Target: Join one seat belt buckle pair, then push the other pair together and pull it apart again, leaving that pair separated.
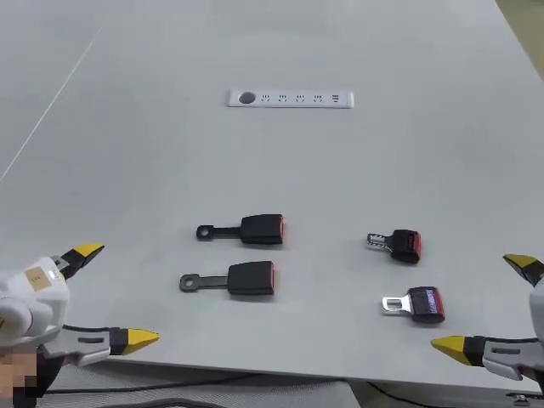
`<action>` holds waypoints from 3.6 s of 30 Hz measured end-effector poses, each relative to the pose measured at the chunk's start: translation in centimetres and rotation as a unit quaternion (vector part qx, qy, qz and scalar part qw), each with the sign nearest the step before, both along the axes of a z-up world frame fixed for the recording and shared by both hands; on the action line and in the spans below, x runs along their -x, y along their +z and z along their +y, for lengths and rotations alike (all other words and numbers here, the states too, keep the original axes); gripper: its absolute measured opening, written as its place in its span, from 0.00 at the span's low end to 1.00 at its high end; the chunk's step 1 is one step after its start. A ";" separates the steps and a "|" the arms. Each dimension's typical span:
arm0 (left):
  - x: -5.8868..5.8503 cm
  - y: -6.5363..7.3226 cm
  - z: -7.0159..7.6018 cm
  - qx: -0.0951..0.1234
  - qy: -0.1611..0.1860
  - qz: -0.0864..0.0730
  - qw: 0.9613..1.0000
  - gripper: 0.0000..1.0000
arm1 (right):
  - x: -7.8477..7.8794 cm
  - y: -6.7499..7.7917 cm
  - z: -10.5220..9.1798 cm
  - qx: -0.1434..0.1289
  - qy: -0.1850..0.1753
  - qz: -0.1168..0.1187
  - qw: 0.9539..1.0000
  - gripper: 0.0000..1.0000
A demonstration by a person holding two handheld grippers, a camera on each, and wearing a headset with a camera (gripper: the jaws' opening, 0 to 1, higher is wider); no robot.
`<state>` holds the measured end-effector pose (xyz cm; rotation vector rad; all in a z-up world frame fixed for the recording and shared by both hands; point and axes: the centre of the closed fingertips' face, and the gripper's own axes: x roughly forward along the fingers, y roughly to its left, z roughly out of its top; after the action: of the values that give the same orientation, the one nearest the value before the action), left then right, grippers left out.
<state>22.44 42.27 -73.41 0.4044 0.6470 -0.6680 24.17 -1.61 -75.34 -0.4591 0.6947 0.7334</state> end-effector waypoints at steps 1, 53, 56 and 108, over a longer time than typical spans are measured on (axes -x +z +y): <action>0.0 0.0 0.0 -0.001 0.000 0.000 1.000 1.00 | 0.0 0.0 0.0 0.000 -0.001 0.000 1.000 1.00; -1.4 -0.8 -3.3 -0.059 -0.073 0.012 0.995 0.94 | 0.3 0.4 0.6 0.021 0.027 0.001 0.999 0.88; -1.6 -0.9 -3.7 -0.064 -0.081 0.013 0.995 0.92 | 0.3 0.4 0.6 0.025 0.031 0.001 0.999 0.87; -3.7 -6.0 -12.8 -0.122 -0.262 0.103 0.952 0.55 | 0.1 -5.1 4.0 0.104 0.274 0.083 0.953 0.41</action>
<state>26.16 29.52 -79.38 0.7584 0.8330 -1.1521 24.12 2.35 -80.41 -0.8078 0.8160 1.2380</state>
